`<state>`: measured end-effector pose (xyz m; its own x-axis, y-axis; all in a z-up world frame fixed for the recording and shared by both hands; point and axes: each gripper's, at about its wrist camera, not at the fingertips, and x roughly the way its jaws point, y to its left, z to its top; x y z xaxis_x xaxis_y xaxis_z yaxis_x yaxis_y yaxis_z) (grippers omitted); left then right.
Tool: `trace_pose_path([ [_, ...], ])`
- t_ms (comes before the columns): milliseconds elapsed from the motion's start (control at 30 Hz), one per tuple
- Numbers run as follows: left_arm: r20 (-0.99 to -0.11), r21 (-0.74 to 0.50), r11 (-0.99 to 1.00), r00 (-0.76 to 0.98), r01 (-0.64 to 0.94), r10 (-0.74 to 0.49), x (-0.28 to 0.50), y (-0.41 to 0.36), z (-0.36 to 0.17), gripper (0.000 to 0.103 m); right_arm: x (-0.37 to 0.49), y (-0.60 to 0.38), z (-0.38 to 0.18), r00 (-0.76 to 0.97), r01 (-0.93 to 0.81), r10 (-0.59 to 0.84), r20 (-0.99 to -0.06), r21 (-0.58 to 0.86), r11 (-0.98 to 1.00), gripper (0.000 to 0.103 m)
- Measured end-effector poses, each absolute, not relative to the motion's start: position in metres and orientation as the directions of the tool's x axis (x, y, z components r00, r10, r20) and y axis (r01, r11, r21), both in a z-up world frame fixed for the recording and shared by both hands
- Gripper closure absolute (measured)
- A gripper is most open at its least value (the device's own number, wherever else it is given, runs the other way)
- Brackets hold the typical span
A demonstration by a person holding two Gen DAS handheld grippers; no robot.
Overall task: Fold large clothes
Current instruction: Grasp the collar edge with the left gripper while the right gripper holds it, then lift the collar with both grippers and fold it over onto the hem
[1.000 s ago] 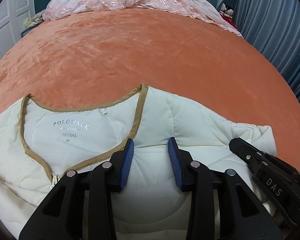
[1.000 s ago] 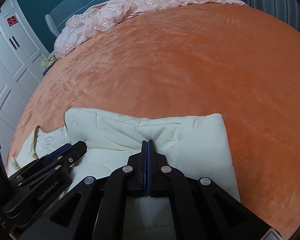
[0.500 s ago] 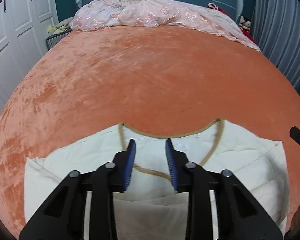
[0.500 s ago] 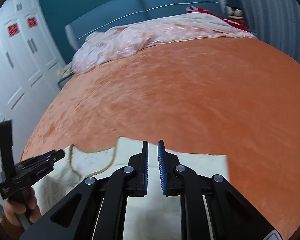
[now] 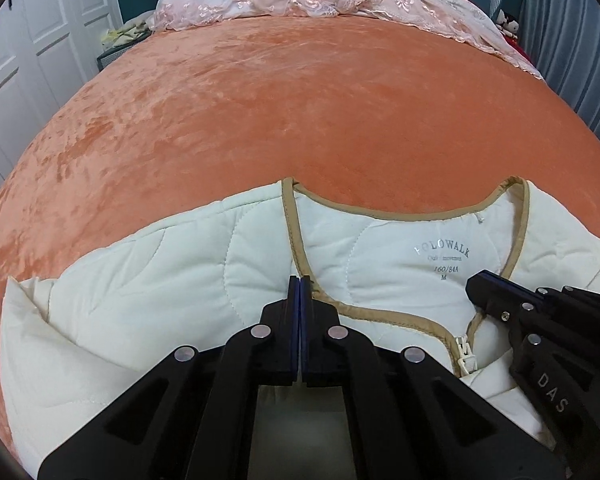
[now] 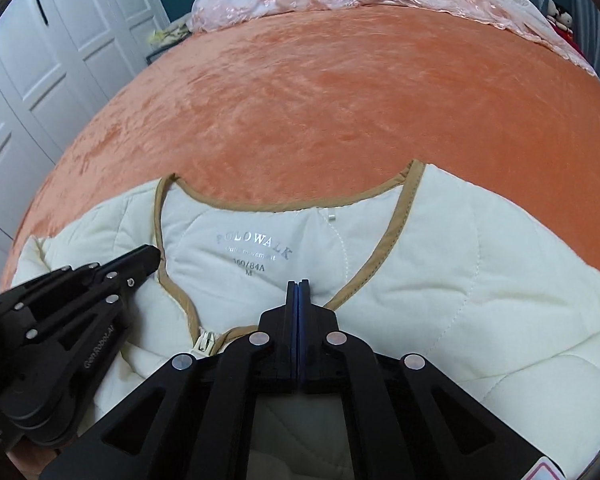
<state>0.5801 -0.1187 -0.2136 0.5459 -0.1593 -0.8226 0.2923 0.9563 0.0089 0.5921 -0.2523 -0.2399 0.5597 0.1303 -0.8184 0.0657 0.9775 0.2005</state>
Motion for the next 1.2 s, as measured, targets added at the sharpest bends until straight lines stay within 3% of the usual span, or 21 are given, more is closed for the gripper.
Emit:
trace_pose_path([
  [233, -0.791, -0.051, 0.960, 0.576, 0.274, -0.206, 0.584, -0.110, -0.219, 0.103, 0.593, -0.249, -0.246, 0.607, 0.089, 0.092, -0.789, 0.183, 0.979, 0.103],
  [900, -0.766, 0.006, 0.965, 0.622, 0.261, -0.163, 0.584, -0.118, -0.221, 0.103, 0.591, -0.256, -0.249, 0.644, 0.097, 0.126, -0.755, 0.244, 0.965, 0.103],
  [1033, -0.754, 0.006, 0.986, 0.648, 0.167, -0.105, 0.564, -0.098, -0.198, 0.101, 0.535, -0.288, -0.216, 0.757, 0.324, -0.093, -0.647, 0.247, 0.913, 0.103],
  [1133, -0.732, -0.139, 0.988, 0.664, 0.073, -0.152, 0.531, -0.047, -0.172, 0.091, 0.475, -0.330, -0.210, 0.757, 0.433, -0.104, -0.645, 0.376, 0.819, 0.101],
  [1200, -0.737, -0.167, 0.983, 0.653, 0.075, -0.175, 0.499, -0.013, -0.160, 0.087, 0.428, -0.341, -0.202, 0.747, 0.421, -0.109, -0.655, 0.339, 0.841, 0.100],
])
